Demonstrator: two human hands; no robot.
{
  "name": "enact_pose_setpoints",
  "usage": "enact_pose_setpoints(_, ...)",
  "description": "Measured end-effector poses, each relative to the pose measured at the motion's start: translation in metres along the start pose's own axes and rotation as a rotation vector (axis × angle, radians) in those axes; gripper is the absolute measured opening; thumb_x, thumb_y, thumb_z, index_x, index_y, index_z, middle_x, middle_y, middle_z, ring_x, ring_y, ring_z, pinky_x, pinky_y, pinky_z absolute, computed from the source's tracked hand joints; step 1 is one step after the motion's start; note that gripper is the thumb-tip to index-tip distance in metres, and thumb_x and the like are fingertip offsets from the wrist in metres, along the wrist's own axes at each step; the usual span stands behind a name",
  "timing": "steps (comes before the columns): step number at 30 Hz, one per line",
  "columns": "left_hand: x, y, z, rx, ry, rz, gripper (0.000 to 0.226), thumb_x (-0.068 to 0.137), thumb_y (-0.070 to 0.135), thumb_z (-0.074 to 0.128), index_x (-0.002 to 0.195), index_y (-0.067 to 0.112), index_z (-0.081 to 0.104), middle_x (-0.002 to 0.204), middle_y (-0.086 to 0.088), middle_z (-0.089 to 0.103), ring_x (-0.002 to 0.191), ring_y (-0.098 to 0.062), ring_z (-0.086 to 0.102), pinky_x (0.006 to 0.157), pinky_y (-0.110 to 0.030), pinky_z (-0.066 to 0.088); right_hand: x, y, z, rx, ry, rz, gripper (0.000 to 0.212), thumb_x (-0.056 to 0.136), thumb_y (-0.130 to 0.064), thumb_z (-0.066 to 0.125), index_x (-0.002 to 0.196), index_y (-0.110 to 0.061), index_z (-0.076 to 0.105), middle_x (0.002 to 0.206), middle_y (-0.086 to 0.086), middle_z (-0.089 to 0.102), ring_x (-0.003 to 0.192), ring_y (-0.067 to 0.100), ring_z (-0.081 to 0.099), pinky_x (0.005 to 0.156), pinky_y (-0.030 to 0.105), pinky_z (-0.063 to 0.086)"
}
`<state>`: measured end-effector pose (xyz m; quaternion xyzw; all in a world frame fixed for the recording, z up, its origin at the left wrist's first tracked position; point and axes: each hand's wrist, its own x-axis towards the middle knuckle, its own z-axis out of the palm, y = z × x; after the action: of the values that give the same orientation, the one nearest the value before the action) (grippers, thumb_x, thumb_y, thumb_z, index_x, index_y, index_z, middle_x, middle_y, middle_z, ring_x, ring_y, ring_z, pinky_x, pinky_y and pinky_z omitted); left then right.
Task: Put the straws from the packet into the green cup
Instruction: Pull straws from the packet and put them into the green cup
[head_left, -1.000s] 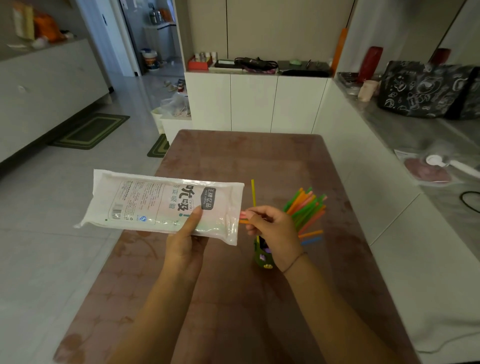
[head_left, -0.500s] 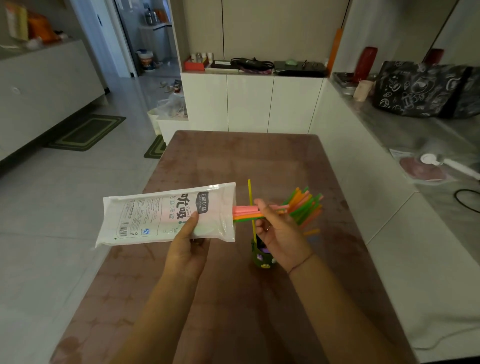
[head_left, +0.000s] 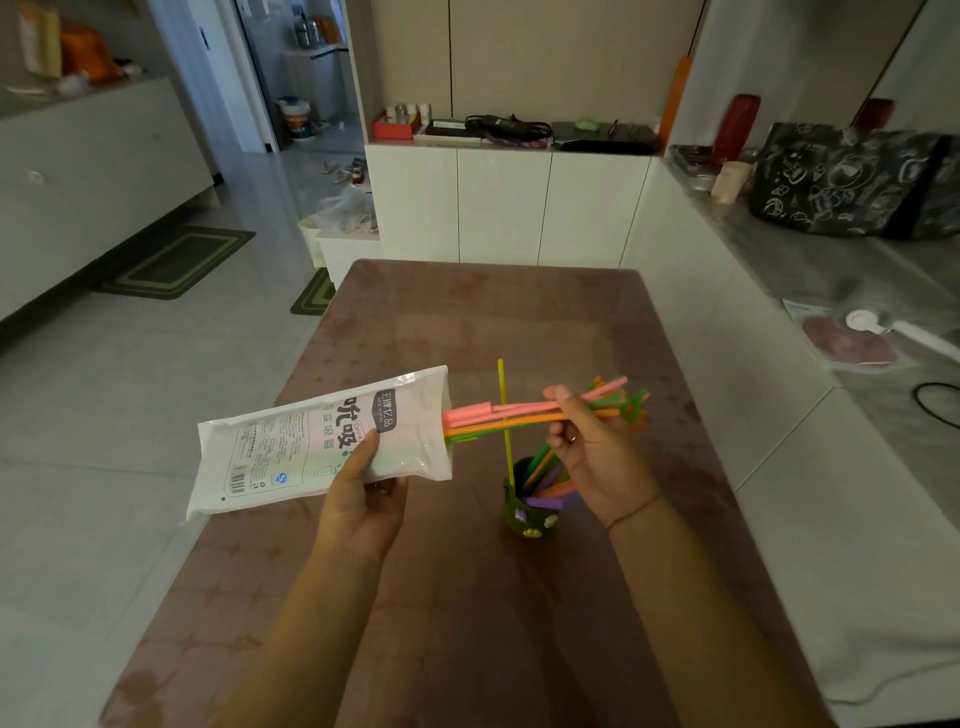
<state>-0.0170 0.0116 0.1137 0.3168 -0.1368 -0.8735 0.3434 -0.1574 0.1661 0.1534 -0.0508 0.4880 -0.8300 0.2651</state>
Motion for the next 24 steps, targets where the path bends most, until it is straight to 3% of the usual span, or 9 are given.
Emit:
enact_pose_setpoints(5,-0.003,-0.015,0.005,0.013,-0.009,-0.034,0.029,0.083,0.001,0.066,0.106,0.019,0.06,0.086,0.001,0.077,0.079,-0.013,0.074,0.069,-0.032,0.061,-0.01,0.017,0.012,-0.069,-0.125,0.038,0.007,0.088,-0.01,0.058,0.089,-0.009,0.065,0.057,-0.006,0.056,0.053,0.004,0.053,0.051,0.015,0.047)
enact_pose_setpoints(8,-0.004,-0.017,0.005,0.023,-0.018,-0.03,0.03,0.083,0.001,0.065,0.106,0.019,0.06,0.088,0.001,0.077,0.081,-0.013,0.074,0.074,-0.033,0.06,-0.011,0.021,0.015,-0.08,-0.117,0.021,0.01,0.088,-0.007,0.057,0.088,-0.011,0.066,0.054,-0.006,0.057,0.052,0.004,0.054,0.053,0.015,0.049)
enact_pose_setpoints(16,0.004,0.006,-0.003,-0.015,0.052,-0.007,0.022,0.086,0.002,0.064,0.1,0.018,0.061,0.077,0.002,0.077,0.069,-0.01,0.074,0.056,-0.026,0.059,-0.001,0.004,0.002,-0.062,0.056,-0.077,0.009,0.086,-0.002,0.059,0.081,-0.005,0.065,0.046,-0.007,0.055,0.043,0.004,0.051,0.044,0.016,0.044)
enact_pose_setpoints(24,0.01,0.014,-0.01,-0.029,0.116,-0.012,0.019,0.085,0.003,0.065,0.096,0.02,0.063,0.072,0.005,0.076,0.065,-0.007,0.072,0.059,-0.024,0.059,0.005,-0.021,-0.013,-0.122,0.069,-0.132,0.005,0.083,-0.004,0.062,0.082,-0.004,0.067,0.048,-0.006,0.055,0.045,0.005,0.05,0.046,0.016,0.045)
